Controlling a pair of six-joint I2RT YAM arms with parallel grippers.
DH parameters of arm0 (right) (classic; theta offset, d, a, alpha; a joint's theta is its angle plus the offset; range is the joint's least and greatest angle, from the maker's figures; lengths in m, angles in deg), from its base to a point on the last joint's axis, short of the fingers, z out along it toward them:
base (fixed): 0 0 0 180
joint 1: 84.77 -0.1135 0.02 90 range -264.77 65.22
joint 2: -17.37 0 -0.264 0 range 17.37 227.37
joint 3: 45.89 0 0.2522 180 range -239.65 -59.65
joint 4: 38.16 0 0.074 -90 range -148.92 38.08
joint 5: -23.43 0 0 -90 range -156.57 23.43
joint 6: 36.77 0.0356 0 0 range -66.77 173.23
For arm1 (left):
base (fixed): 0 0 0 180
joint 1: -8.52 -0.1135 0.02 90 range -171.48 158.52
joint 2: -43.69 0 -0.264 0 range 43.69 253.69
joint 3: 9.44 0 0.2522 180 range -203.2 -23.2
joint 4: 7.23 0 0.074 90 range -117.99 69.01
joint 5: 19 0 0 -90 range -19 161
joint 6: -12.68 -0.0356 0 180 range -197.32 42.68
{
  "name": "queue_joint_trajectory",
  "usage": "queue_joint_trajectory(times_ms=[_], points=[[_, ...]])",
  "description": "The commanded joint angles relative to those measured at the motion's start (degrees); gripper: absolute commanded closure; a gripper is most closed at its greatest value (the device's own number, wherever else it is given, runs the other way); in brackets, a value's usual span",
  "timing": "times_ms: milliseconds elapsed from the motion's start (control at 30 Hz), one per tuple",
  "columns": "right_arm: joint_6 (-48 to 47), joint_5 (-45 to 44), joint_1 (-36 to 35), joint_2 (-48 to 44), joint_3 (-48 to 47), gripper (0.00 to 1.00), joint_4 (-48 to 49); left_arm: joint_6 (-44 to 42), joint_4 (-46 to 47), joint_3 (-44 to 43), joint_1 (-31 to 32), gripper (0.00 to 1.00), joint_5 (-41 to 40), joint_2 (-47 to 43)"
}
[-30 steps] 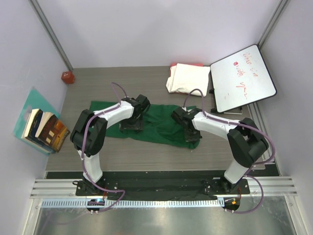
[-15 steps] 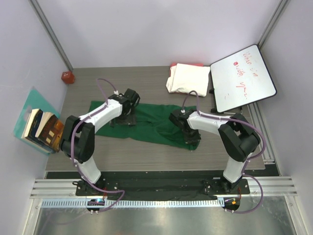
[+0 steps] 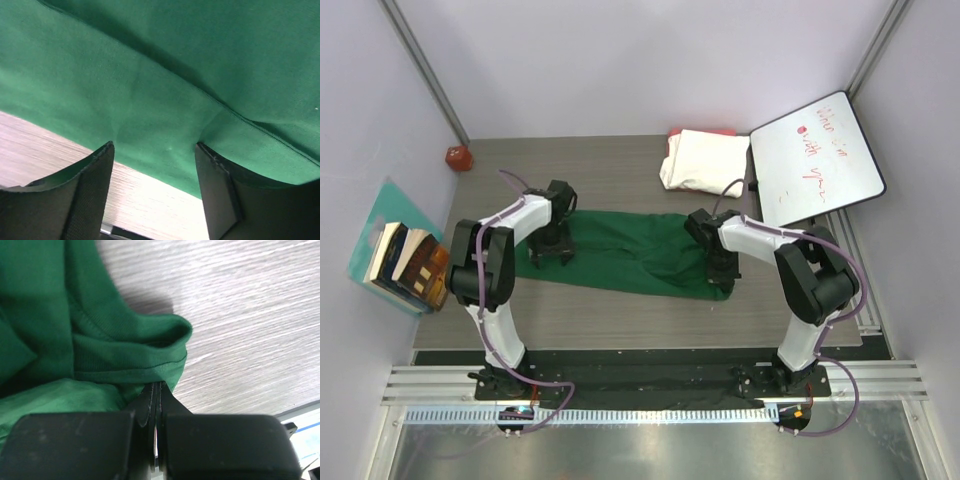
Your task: Fold and stack the t-shirts
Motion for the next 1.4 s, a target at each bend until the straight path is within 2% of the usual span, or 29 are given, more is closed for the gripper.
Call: queue_joint_trajectory(times_ms=[0, 100, 233, 367, 567, 667, 733, 867, 967, 1067, 1233, 1367], points=[[-1.14, 0.55, 2.31, 2.70, -1.01, 0.99, 6.28, -0.66, 0.05, 1.21, -2.00, 0.37, 1.77, 0.67], [-2.37, 0.64, 2.83, 3.40, -3.21, 0.99, 5.84, -0.40, -0.48, 3.32, -2.79, 0.40, 0.98, -0.82], [-4.21, 1.08, 3.36, 6.91, -7.34, 0.99, 5.32, -0.66, 0.66, 9.03, -6.13, 0.41, 7.11, -3.46], [-6.14, 1.96, 3.80, 12.00, -13.05, 0.99, 5.22, -0.84, -0.30, 12.10, -7.71, 0.41, 6.86, -6.71], [-8.61, 4.33, 3.89, 24.81, -28.59, 0.99, 2.59, -0.31, -1.71, 16.15, -7.98, 0.43, 8.35, -12.68], [-9.22, 5.73, 3.80, 31.94, -41.57, 0.99, 0.40, -0.22, -1.97, 16.42, -7.63, 0.46, 10.37, -12.35], [-9.75, 6.96, 3.72, 35.38, -46.79, 0.99, -1.18, -0.75, -2.76, 15.28, -7.28, 0.46, 11.34, -11.47], [-10.72, 7.76, 2.58, 41.45, -60.83, 0.99, -3.56, -0.58, -3.46, 12.91, -5.08, 0.48, 10.39, -10.32], [-11.42, 9.60, 1.96, 44.88, -67.79, 0.99, -4.18, 0.74, -3.11, 11.42, -3.33, 0.49, 11.26, -9.80], [-10.99, 11.01, 1.78, 47.87, -73.24, 0.99, -5.14, 1.27, -3.64, 9.66, -0.52, 0.49, 11.35, -7.52], [-11.16, 12.40, 1.69, 49.37, -74.23, 0.99, -2.69, 2.15, -3.29, 9.38, 4.84, 0.49, 10.64, -3.55], [-9.58, 16.36, 1.26, 54.38, -84.84, 0.99, -1.81, 3.11, -2.24, 9.82, 7.49, 0.49, 12.31, -1.27]])
